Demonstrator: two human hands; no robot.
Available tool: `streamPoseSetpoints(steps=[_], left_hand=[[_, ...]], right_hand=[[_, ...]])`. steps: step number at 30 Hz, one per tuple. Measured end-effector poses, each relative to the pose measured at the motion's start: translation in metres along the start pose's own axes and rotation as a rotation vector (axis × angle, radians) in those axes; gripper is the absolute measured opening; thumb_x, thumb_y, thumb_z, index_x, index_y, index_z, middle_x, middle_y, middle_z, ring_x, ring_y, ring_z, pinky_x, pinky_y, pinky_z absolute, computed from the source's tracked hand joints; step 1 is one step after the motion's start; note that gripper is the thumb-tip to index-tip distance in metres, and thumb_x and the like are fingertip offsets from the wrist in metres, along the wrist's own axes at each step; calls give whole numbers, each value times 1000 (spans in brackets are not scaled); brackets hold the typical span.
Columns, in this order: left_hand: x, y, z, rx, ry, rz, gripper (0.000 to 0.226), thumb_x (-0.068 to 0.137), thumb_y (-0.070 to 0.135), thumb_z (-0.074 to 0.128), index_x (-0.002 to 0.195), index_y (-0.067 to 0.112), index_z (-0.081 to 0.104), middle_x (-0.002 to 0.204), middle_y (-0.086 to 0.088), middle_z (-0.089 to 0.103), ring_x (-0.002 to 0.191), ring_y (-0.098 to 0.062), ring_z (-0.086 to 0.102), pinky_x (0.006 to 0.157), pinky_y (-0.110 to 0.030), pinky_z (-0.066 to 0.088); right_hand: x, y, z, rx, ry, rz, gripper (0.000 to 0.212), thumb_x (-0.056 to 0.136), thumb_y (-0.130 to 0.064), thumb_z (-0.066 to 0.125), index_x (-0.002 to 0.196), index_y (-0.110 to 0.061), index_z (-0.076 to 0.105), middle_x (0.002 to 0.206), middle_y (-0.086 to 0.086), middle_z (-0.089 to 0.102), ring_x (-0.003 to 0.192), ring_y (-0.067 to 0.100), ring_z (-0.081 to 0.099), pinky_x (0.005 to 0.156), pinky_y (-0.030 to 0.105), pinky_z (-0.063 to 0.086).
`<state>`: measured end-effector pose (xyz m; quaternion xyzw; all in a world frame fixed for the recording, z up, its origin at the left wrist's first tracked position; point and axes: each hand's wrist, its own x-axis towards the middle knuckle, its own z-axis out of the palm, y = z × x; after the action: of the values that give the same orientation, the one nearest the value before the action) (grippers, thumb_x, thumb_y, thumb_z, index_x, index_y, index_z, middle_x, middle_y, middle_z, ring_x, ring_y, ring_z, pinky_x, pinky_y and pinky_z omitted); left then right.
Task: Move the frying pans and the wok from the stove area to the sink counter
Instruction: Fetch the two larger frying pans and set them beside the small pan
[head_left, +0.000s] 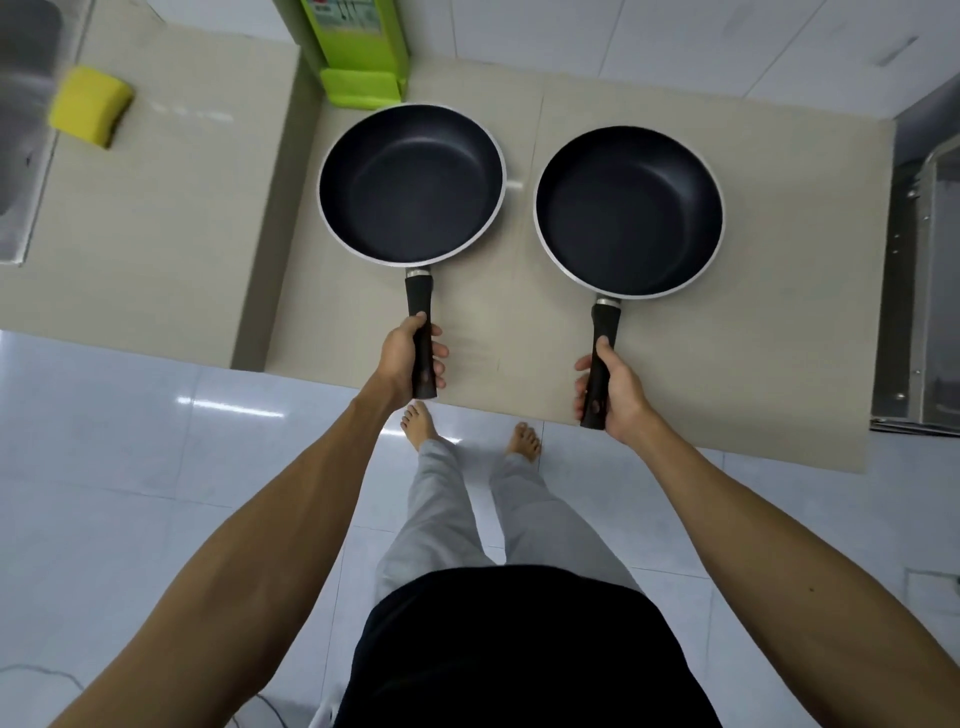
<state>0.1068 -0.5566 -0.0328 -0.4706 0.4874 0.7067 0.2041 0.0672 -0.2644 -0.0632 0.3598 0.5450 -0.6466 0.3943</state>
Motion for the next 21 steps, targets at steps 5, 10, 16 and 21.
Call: streamPoseSetpoints(steps=[5, 10, 16, 21], left_hand=[[-22, 16, 14, -1, 66, 100, 30, 103, 35, 37, 83, 14, 48, 49, 4, 42, 37, -12, 34, 38, -21, 33], [-45, 12, 14, -18, 51, 126, 30, 104, 33, 35, 83, 15, 47, 53, 3, 40, 38, -11, 32, 37, -22, 32], [-73, 10, -1, -28, 32, 201, 30, 103, 35, 36, 84, 14, 47, 50, 5, 41, 37, -11, 32, 37, -22, 32], [-94, 18, -10, -36, 60, 284, 29, 101, 36, 38, 85, 14, 48, 51, 4, 41, 37, -12, 31, 38, -22, 31]], right_hand=[[-20, -16, 17, 88, 22, -89, 51, 97, -64, 50, 72, -20, 49, 52, -3, 40, 36, 13, 30, 37, 23, 28], [-40, -28, 13, 107, -23, -101, 48, 99, -60, 49, 73, -20, 48, 50, -5, 38, 34, 10, 29, 36, 21, 26], [-66, -53, 5, 73, -86, -159, 49, 101, -58, 47, 71, -19, 48, 48, -5, 36, 33, 9, 27, 34, 20, 24], [-84, -72, 14, -21, -84, -208, 48, 102, -56, 47, 73, -19, 46, 48, -4, 35, 33, 10, 26, 35, 20, 24]])
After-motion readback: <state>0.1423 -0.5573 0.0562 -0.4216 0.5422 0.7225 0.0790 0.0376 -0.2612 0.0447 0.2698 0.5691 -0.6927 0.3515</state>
